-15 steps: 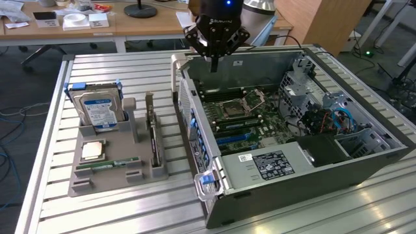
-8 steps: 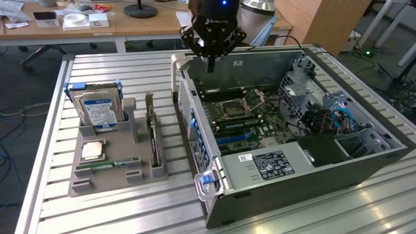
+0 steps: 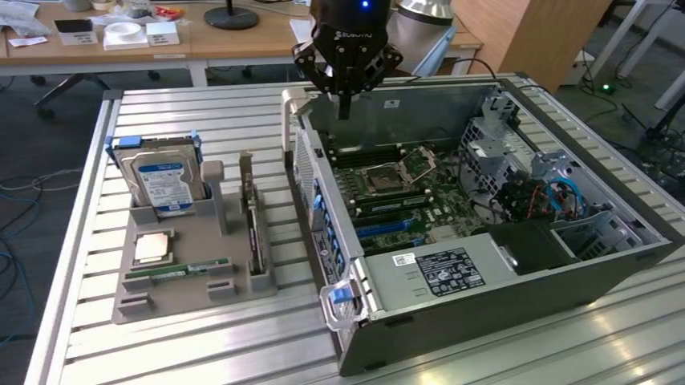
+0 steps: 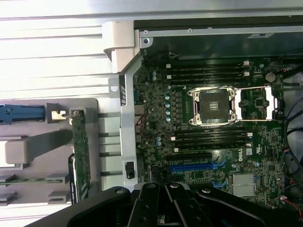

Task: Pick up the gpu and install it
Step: 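Reach for the gpu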

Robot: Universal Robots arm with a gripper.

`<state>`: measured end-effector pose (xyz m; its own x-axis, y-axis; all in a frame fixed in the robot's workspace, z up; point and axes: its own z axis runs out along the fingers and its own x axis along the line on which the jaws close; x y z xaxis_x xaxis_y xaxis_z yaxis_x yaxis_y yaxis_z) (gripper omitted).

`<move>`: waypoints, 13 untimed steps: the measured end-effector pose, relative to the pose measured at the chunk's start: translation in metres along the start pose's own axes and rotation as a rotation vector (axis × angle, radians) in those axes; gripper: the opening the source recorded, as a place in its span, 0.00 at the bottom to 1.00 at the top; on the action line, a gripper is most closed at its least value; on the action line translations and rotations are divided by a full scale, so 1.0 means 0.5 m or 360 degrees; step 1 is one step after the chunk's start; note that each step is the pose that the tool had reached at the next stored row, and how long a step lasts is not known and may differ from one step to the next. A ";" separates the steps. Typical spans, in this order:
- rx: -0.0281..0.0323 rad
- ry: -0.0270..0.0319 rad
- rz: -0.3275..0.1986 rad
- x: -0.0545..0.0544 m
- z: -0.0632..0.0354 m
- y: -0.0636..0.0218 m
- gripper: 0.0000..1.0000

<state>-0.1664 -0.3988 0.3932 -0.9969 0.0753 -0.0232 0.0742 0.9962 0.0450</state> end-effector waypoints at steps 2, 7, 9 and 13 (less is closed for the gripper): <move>0.00000 -0.00001 0.0000 0.000 0.000 0.000 0.11; 0.00001 0.00000 0.0000 0.005 0.000 0.000 0.11; -0.00001 -0.00001 0.0000 0.009 0.000 -0.001 0.11; 0.00000 -0.00001 0.0000 0.017 0.000 -0.001 0.11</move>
<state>-0.1750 -0.3989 0.3930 -0.9969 0.0753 -0.0233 0.0742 0.9962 0.0450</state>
